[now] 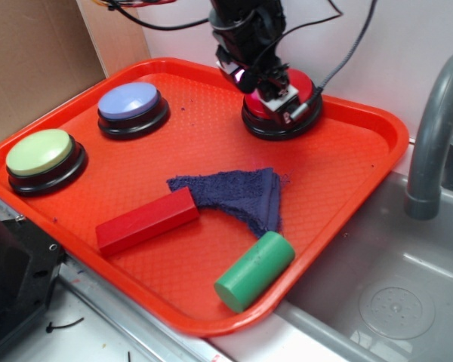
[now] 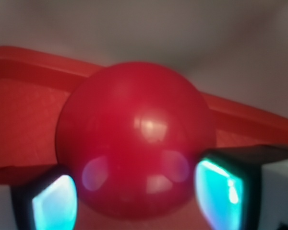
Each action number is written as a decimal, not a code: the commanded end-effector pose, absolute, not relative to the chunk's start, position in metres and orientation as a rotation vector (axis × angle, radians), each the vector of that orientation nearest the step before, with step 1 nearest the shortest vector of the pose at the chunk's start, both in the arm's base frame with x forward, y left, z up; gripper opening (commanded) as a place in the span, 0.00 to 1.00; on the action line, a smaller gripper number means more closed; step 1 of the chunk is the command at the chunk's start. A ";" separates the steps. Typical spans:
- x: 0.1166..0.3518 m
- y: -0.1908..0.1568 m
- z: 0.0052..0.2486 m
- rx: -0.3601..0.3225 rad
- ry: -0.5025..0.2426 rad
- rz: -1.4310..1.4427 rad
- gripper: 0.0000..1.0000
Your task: Push the red button.
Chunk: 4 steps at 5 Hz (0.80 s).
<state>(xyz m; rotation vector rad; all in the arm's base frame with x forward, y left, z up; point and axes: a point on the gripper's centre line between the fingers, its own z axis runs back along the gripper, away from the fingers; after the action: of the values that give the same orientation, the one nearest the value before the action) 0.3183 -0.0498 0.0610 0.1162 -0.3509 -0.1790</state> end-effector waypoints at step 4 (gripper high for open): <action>0.262 -0.026 0.164 0.062 -0.315 -0.009 1.00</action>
<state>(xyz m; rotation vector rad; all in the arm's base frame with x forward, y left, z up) 0.2522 -0.0271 0.1389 0.0728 -0.2307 -0.0208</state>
